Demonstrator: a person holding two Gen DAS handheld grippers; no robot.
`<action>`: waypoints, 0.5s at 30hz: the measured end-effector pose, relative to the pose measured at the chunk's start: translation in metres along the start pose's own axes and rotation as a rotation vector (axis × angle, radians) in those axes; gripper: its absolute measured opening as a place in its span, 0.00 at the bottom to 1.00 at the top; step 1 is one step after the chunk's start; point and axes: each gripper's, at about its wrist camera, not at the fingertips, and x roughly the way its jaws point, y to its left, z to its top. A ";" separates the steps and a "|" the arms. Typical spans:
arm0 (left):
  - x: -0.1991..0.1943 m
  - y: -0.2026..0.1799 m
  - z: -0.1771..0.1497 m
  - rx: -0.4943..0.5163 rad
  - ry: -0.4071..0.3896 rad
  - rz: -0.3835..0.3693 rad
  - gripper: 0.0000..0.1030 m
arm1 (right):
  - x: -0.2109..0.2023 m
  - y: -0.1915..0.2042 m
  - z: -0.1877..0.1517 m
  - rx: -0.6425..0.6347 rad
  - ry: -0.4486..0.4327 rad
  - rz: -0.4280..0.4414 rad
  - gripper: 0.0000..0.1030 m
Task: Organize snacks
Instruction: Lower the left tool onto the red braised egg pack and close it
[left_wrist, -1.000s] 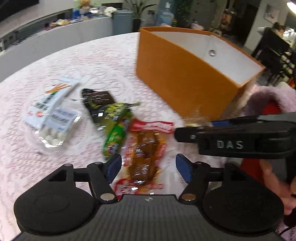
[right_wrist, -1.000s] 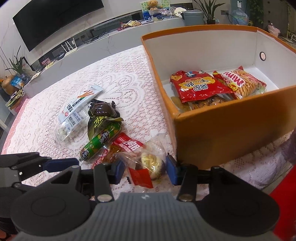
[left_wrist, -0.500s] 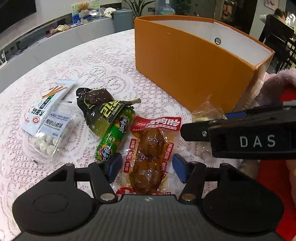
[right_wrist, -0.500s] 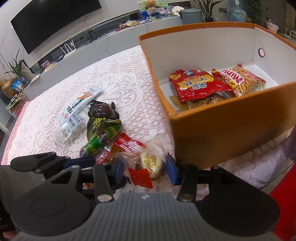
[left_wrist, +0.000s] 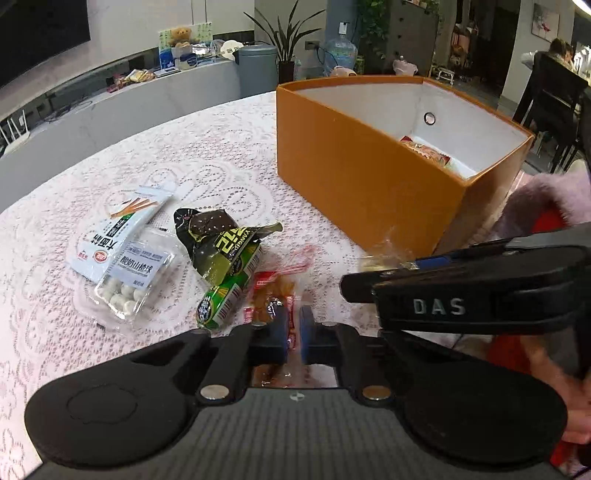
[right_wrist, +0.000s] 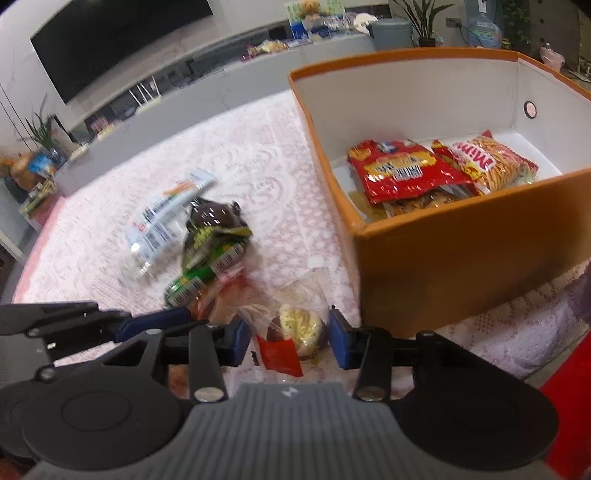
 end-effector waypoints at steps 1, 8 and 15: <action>-0.003 0.001 -0.001 -0.006 0.003 0.004 0.04 | -0.001 0.001 0.000 -0.009 -0.002 0.004 0.41; -0.021 0.018 -0.004 -0.063 -0.025 0.042 0.01 | -0.001 0.012 -0.003 -0.077 -0.001 0.101 0.40; -0.022 0.030 -0.005 -0.067 -0.028 0.003 0.04 | 0.021 0.024 0.008 -0.082 0.074 0.199 0.39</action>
